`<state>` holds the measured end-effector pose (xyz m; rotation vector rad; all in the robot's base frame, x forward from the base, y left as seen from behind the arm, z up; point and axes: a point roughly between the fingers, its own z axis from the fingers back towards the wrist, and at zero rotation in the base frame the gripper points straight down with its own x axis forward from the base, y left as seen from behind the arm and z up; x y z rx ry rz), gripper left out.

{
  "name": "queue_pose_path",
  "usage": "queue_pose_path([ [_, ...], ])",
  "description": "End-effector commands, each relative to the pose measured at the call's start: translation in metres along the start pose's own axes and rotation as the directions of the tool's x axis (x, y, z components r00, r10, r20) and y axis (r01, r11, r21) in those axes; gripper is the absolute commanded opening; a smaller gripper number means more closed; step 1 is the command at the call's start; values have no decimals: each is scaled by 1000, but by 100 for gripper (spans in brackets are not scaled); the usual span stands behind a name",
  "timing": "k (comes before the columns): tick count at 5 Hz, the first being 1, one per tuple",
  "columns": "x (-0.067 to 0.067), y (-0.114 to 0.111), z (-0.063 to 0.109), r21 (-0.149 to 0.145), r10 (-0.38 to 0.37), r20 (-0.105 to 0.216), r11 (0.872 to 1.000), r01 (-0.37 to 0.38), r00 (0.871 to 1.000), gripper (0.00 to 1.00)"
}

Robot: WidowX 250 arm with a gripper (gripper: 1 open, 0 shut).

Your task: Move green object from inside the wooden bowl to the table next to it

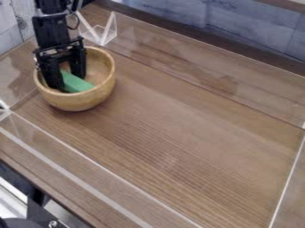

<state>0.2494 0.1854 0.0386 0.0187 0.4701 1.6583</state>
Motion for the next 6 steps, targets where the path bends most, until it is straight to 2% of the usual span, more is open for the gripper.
queue_pose_path([
  [1,4,-3,26,-21,-25,26,999,26,999,100],
  [2,5,-7,25,-25,-2,11,1000,2,1000,0],
  [3,2,-8,37,-33,17,-33,999,-18,999,0],
  [4,-13,0,65,-28,-19,-67,999,17,998,0],
  [5,-27,8,89,-34,-50,-86,998,47,995,0],
  [6,-26,10,100,-57,-48,-122,998,41,991,0],
])
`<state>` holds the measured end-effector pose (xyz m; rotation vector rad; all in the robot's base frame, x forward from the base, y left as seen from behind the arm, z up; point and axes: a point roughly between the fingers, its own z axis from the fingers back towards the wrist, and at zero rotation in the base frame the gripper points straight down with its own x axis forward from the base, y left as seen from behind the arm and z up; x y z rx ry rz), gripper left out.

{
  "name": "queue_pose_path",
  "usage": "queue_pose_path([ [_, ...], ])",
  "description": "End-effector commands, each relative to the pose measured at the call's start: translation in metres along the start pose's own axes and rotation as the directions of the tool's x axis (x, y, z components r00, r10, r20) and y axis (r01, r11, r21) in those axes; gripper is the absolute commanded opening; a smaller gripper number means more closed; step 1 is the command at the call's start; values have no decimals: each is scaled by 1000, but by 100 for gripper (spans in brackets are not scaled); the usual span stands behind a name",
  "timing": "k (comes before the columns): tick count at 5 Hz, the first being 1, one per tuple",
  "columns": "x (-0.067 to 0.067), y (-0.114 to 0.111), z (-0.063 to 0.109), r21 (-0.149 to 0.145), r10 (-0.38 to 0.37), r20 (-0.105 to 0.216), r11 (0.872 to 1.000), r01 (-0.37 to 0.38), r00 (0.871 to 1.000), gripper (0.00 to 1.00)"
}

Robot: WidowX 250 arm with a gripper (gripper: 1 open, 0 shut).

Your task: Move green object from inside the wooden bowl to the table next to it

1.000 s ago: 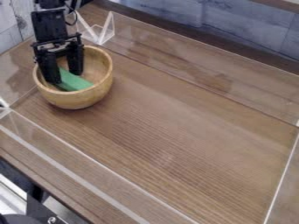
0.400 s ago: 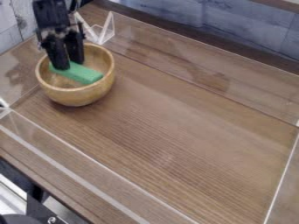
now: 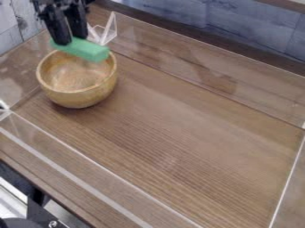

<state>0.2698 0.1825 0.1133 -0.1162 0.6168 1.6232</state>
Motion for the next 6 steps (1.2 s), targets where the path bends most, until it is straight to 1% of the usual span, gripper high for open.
queue_pose_path([
  [1,-11,7,30,-90,-19,25,996,21,1000,0],
  [3,-28,-9,32,-121,-16,-22,993,13,1000,0],
  [4,-43,-18,25,-133,-11,-53,991,4,999,0],
  [5,-65,-15,13,-136,-3,-66,991,-6,998,0],
  [6,-83,-8,10,-149,12,-89,988,-25,996,0],
])
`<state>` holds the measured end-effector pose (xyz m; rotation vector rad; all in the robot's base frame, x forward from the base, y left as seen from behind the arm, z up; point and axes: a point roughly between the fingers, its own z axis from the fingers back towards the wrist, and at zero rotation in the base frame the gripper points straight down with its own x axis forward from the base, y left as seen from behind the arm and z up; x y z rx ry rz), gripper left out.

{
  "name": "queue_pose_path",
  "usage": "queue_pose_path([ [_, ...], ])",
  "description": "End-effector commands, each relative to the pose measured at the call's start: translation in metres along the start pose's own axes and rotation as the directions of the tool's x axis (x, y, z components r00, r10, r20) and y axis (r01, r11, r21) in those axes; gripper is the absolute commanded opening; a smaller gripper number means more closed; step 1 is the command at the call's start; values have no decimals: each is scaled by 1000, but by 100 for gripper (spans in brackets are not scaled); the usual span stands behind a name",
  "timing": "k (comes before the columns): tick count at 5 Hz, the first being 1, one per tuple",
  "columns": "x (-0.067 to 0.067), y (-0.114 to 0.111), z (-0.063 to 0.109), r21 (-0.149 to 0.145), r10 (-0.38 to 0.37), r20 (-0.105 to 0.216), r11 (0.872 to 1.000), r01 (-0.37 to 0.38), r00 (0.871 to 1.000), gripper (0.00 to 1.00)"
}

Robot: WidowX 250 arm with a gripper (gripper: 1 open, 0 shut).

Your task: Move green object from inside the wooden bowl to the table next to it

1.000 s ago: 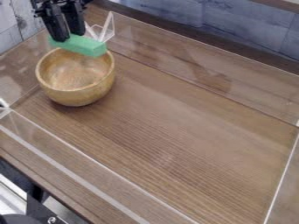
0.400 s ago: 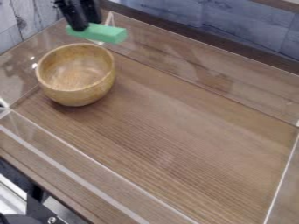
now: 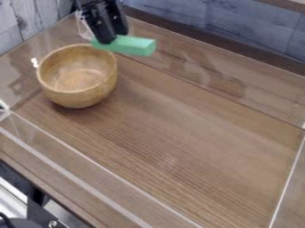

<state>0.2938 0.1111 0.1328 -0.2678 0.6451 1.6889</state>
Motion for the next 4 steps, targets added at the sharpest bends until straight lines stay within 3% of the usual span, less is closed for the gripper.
queue_pose_path([
  [1,-20,2,18,-52,-64,23,996,66,998,0],
  [2,-30,-3,12,-34,-100,17,994,101,995,0],
  [4,-64,10,-15,-69,-44,-13,997,43,999,0],
])
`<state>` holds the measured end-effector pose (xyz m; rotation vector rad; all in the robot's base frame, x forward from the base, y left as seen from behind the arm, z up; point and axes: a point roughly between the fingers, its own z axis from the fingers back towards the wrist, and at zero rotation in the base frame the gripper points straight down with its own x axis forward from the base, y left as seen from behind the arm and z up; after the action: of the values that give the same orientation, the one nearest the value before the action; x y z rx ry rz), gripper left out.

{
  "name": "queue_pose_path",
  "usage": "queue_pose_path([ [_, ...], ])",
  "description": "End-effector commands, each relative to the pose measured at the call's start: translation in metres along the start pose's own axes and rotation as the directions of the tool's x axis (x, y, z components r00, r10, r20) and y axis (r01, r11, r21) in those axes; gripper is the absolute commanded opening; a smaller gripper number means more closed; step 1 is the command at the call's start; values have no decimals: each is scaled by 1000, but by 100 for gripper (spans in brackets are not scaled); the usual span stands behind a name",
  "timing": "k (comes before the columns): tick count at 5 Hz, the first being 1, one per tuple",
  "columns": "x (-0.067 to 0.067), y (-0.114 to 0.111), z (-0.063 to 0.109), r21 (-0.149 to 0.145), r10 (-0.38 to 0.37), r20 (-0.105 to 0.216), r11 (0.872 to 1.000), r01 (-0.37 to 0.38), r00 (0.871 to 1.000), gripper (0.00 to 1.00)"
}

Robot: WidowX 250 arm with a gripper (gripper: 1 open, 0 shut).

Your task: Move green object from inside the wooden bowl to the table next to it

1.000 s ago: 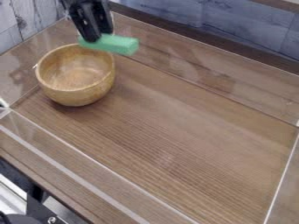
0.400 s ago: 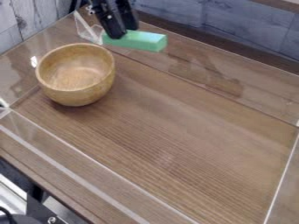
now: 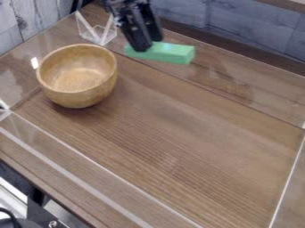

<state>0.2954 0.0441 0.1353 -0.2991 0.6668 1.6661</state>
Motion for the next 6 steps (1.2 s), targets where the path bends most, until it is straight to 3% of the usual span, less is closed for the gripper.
queue_pose_path([
  [1,-9,14,13,-86,-8,-4,996,8,1000,0],
  [2,-8,21,5,-90,-6,-4,996,6,1000,0],
  [4,-9,17,10,-127,43,-25,991,-46,999,0],
  [5,-18,15,13,-141,61,-32,988,-65,998,0],
  [6,-2,18,-4,-173,153,-45,972,-159,987,0],
])
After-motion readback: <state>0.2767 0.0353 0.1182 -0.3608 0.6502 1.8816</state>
